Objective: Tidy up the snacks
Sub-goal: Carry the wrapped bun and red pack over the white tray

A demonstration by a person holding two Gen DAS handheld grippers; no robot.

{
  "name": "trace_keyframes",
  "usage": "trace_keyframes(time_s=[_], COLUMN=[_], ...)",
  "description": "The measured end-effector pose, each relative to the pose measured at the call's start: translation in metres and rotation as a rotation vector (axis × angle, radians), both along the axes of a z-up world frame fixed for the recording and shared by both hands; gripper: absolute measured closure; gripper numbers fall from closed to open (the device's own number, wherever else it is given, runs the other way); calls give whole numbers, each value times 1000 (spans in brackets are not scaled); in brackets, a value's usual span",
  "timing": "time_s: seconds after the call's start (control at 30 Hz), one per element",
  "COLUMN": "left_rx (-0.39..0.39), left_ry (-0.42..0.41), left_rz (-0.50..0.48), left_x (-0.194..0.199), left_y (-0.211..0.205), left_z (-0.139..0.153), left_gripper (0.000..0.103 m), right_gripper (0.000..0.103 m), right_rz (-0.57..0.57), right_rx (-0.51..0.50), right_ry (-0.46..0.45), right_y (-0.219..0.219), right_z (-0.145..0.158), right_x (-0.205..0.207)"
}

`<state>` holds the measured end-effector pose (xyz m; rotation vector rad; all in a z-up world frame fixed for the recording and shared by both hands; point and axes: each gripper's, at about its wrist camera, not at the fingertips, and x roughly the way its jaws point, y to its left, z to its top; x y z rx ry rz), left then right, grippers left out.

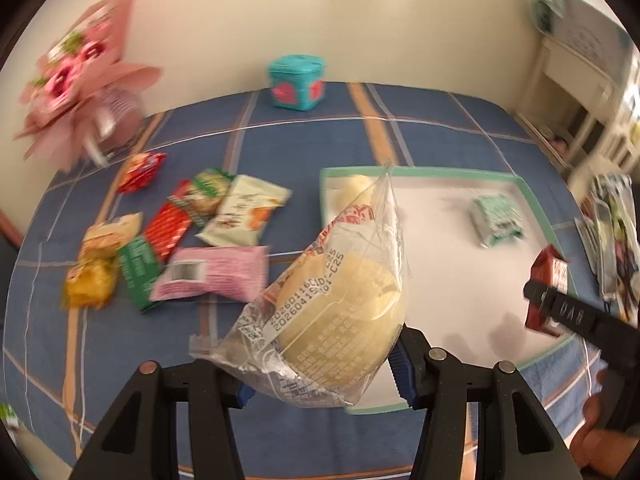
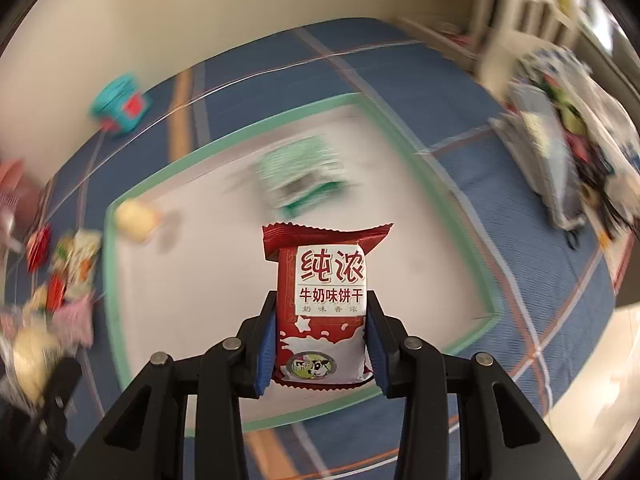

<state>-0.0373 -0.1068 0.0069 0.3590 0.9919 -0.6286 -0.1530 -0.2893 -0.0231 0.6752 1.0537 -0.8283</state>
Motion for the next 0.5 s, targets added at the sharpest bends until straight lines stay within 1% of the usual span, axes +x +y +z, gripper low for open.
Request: trace_keyframes(time_s=[0.1, 0.2, 0.37, 0.5], left_rx=[9, 3, 3, 16], left_ry=[-9, -5, 20, 50], left_rz=[-40, -74, -102, -113], left_x=[-7, -11, -11, -8], left_y=[-15, -25, -34, -41], left_z=[-4, -8, -17, -30], left_gripper=[47, 47, 47, 47], right_gripper=[62, 62, 62, 62], right_rz=[-69, -99, -98, -87], right_rx=[-12, -16, -14, -10], right_ry=[9, 12, 34, 62], right_y=[-16, -26, -31, -32], right_z=[-1, -3, -7, -13], right_x=[-16, -23, -24, -22])
